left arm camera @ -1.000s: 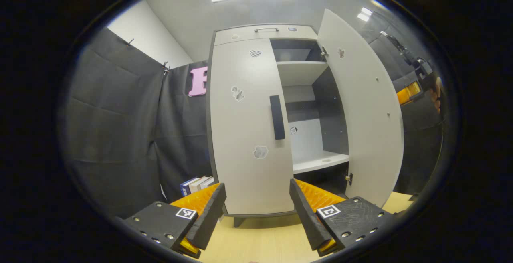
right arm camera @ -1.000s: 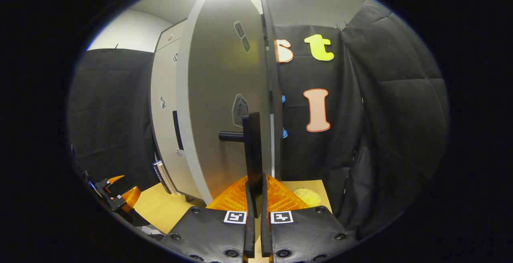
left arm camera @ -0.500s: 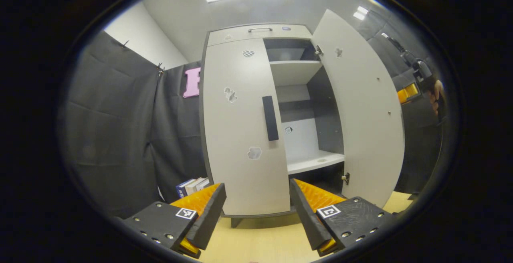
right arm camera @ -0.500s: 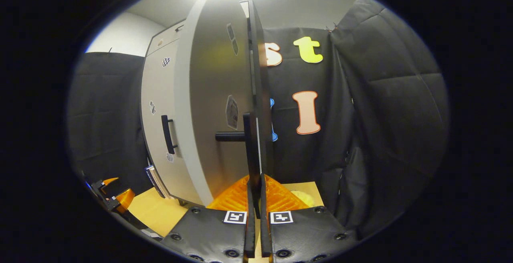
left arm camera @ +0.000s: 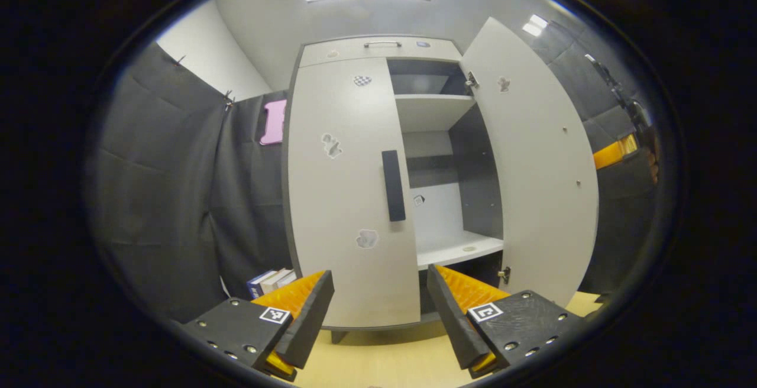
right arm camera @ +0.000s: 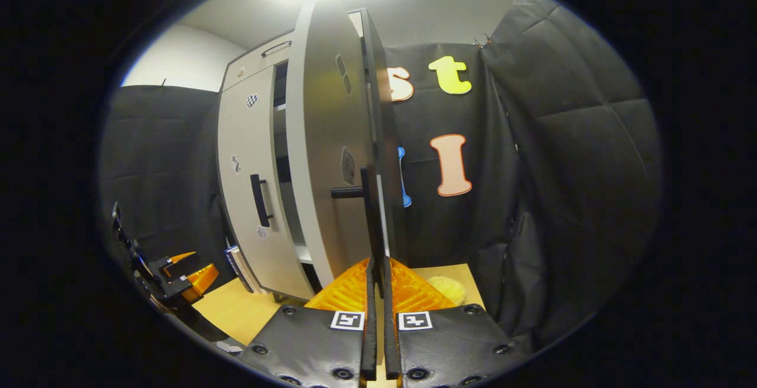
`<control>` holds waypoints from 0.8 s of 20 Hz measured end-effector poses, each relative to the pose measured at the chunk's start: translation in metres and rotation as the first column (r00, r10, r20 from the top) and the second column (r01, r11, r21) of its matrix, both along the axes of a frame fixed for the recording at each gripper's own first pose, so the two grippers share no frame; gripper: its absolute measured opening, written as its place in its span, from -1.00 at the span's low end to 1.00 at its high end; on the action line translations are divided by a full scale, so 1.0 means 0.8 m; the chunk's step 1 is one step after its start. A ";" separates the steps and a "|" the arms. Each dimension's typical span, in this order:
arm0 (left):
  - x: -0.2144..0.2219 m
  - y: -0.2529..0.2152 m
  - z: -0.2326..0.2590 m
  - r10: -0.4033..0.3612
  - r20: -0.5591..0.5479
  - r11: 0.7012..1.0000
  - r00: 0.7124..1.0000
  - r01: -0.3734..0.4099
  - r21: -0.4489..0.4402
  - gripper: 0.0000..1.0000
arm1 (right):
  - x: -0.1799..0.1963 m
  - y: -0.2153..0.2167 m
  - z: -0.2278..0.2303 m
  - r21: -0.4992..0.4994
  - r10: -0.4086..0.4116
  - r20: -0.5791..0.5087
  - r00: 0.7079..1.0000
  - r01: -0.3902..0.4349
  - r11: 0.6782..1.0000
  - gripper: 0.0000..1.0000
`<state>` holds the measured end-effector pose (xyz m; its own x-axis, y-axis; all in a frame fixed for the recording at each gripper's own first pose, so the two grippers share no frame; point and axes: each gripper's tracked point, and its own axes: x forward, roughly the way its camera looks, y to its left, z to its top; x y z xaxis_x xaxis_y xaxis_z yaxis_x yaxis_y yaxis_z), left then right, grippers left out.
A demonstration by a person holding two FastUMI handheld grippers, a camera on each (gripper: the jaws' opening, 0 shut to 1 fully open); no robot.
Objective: Open the right door of the double-door shoe cabinet with the right hand, and open the left door with the left hand.
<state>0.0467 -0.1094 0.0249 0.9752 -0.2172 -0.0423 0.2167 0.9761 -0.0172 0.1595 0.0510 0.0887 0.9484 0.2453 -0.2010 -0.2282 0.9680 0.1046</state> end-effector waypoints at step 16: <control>0.161 -0.043 0.089 -0.034 0.026 0.997 0.999 0.036 -0.066 0.85 | -0.003 -0.082 0.007 -0.050 -0.339 0.073 0.938 0.342 0.938 0.84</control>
<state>0.1753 -0.1435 0.0959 0.9676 -0.2525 -0.0024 0.2516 0.9648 -0.0763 0.1568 -0.0147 0.0946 0.9841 -0.1053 -0.1427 0.1119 0.9929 0.0394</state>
